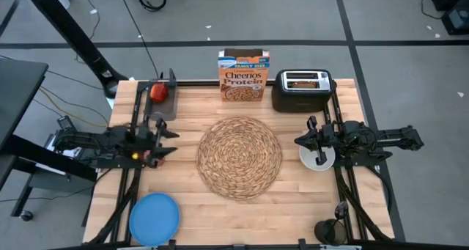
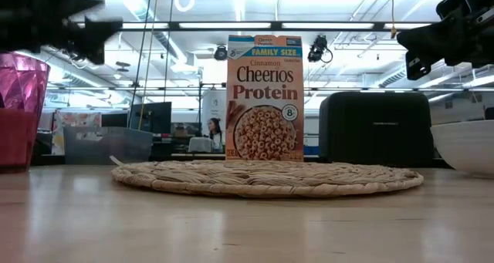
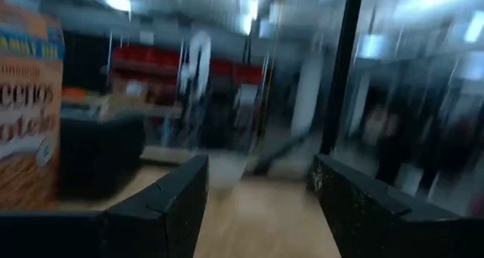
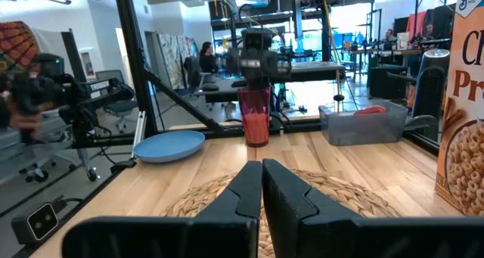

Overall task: Arrange a breakfast setting
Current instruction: Put the blue plate on the brown table mat

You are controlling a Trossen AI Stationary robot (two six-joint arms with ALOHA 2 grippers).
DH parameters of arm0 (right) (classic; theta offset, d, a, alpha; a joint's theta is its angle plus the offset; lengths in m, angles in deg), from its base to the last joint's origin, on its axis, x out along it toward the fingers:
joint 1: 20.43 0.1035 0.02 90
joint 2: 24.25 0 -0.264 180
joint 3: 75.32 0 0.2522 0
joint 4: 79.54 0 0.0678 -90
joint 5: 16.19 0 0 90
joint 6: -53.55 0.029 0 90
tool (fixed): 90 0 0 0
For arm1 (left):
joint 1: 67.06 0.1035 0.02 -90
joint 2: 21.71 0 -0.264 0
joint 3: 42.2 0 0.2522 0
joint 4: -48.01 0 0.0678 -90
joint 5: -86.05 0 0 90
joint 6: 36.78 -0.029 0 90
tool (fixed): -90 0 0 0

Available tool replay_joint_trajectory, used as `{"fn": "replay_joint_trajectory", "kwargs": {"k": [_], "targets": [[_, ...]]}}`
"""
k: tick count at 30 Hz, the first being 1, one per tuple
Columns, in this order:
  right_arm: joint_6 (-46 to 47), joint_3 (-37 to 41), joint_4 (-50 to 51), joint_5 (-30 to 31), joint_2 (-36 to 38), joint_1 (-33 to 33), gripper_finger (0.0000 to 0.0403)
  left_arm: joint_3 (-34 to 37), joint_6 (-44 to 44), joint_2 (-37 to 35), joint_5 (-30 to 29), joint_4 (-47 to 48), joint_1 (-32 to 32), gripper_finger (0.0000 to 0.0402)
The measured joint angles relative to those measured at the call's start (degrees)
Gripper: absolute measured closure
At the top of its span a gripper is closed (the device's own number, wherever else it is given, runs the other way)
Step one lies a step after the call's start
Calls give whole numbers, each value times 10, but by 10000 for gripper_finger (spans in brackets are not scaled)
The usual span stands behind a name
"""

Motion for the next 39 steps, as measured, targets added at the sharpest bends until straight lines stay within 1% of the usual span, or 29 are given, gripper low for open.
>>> {"fn": "replay_joint_trajectory", "kwargs": {"k": [4, 6, 12, 14, 16, 18, 20, 23, 26, 28, 31, 33, 36, 39], "targets": [[0, 0, 0, 0, 0, 0, 380, 0, 131, 0, 0, -165, 0, 159], [0, 0, 0, 0, 0, 0, 380, 0, 170, 0, 0, -234, 0, 159], [0, 0, 0, 0, 0, 0, 380, 0, 110, 0, 0, -380, -1, 159], [0, 0, 0, 0, 0, 0, 380, -1, 108, 1, 0, -401, -1, 159], [0, 0, 0, 0, 0, 0, 380, -14, 111, 18, 2, -391, -1, 159], [0, 0, 0, 0, 0, 0, 380, -43, 111, 55, 16, -390, -1, 159], [0, 0, 0, 0, 0, 0, 380, -84, 121, 110, 22, -372, -1, 159], [0, 0, 0, 0, 0, 0, 380, -167, 126, 222, 23, -311, -18, 159], [0, 0, 0, 0, 0, 0, 380, -266, 142, 330, 23, -195, -49, 159], [0, 0, 0, 0, 0, 0, 380, -338, 159, 392, 18, -80, -74, 159], [0, 0, 0, 0, 0, 0, 380, -455, 197, 469, -27, 116, -118, 159], [0, 0, 0, 0, 0, 0, 380, -535, 251, 515, -59, 272, -149, 159], [0, 0, -1, -1, 0, 0, 380, -642, 375, 586, -83, 497, -199, 159], [0, 0, -2, -1, 0, 0, 380, -723, 515, 653, -83, 657, -263, 159]]}}
